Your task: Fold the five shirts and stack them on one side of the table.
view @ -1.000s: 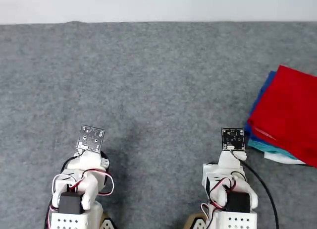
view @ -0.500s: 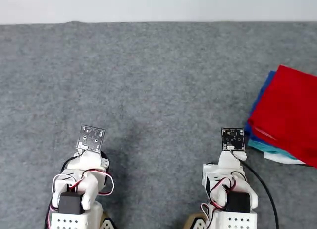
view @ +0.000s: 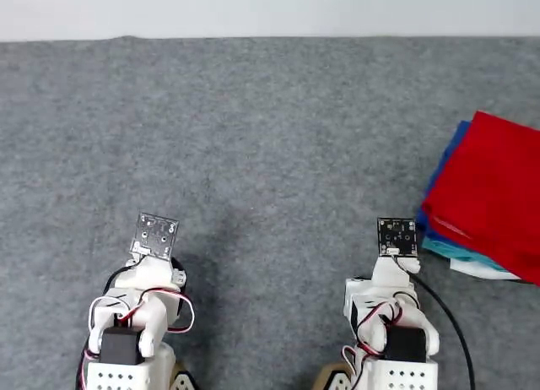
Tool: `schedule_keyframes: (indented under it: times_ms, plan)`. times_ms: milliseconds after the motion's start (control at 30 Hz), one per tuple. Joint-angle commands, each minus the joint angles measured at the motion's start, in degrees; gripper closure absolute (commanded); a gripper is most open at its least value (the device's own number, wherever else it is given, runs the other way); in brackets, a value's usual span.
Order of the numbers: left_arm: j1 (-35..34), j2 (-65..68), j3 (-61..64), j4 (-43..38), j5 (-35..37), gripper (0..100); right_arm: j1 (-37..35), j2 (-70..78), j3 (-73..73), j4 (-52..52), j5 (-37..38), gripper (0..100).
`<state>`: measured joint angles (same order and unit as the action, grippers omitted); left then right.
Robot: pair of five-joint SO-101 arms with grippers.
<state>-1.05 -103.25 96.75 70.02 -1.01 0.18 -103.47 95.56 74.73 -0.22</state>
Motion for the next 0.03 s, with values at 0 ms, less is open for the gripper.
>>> schedule_keyframes:
  times_ms: [0]
  plan:
    - [-0.18,0.00,-0.22,0.26,0.44,99,0.40,-0.31,0.88,0.13,0.53,98.9]
